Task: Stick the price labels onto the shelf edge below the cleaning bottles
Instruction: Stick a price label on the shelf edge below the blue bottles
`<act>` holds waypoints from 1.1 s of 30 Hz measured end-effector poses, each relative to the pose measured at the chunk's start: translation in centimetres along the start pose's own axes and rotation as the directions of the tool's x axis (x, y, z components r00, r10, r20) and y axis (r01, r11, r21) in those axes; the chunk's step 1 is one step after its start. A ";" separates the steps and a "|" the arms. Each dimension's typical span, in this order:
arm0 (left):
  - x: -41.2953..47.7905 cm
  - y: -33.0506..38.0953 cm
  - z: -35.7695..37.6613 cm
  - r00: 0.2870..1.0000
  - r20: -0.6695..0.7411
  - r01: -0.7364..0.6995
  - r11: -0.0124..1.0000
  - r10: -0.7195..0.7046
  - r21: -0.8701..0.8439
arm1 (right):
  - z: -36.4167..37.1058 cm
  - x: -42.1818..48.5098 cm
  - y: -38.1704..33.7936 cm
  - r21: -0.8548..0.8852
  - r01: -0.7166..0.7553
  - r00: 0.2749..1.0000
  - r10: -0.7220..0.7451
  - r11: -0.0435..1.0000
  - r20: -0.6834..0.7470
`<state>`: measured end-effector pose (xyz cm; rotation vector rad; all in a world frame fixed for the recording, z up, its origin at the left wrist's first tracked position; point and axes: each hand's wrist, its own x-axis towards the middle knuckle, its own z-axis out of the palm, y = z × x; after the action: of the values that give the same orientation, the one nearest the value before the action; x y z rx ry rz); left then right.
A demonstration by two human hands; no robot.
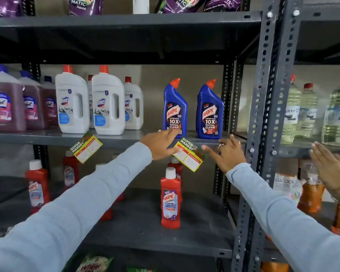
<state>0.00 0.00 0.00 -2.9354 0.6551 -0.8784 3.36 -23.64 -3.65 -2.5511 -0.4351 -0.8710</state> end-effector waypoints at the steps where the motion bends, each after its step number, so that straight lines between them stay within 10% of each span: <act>1: 0.2 0.1 0.3 0.995 0.090 0.046 0.999 -0.044 -0.018 | 0.2 -0.1 -0.1 -0.044 -0.027 0.998 0.029 0.999 0.049; 15: 4.3 2.2 -0.2 0.984 0.166 0.007 0.941 -0.067 0.338 | 1.8 1.2 -1.6 -0.068 -0.111 0.993 0.113 0.991 0.034; 26: 0.2 1.3 3.7 0.976 -0.141 0.156 0.985 -0.164 -0.069 | 1.2 1.0 -0.1 0.220 -0.066 0.998 0.069 0.973 -0.003; 33: -0.7 2.1 8.4 0.944 -0.282 0.176 0.984 -0.173 -0.014 | 2.4 -0.1 -0.3 -0.161 0.022 0.999 -0.028 0.987 -0.035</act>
<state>3.03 -2.56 -7.69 -2.9183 0.3954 -1.3306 4.33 -22.30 -5.36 -2.6757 -0.4016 -0.9980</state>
